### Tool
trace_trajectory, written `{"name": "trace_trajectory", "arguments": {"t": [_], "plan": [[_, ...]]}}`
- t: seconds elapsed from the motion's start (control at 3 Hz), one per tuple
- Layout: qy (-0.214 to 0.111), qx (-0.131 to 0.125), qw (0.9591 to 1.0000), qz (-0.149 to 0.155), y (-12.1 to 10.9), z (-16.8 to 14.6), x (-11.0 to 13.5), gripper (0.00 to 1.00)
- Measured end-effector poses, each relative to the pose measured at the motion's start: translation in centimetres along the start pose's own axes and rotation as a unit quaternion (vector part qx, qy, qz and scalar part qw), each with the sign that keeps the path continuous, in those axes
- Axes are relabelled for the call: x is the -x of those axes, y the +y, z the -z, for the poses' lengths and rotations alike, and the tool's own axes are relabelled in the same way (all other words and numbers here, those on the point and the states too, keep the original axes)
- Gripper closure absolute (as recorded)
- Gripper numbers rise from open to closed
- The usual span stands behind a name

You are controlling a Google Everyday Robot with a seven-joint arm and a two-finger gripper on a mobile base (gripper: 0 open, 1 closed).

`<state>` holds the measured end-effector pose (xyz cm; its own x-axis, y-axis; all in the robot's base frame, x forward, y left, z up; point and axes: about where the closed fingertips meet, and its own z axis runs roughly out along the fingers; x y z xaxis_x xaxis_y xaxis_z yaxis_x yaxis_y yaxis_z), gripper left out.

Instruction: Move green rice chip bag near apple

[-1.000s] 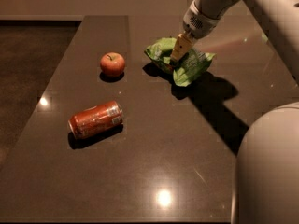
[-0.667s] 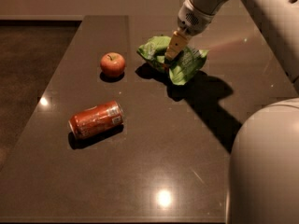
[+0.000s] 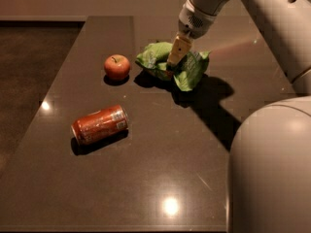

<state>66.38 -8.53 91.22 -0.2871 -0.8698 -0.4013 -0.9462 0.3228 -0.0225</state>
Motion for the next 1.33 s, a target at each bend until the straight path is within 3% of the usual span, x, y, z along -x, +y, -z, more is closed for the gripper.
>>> {"name": "trace_trajectory", "arguments": {"t": [0.33, 0.67, 1.33], "plan": [[0.0, 0.018, 0.9992, 0.037, 0.7, -0.8, 0.9, 1.0], [0.003, 0.028, 0.9977, 0.061, 1.0, -1.4, 1.6, 0.85], [0.001, 0.029, 0.9966, 0.078, 0.8, -2.3, 2.4, 0.39]]}}
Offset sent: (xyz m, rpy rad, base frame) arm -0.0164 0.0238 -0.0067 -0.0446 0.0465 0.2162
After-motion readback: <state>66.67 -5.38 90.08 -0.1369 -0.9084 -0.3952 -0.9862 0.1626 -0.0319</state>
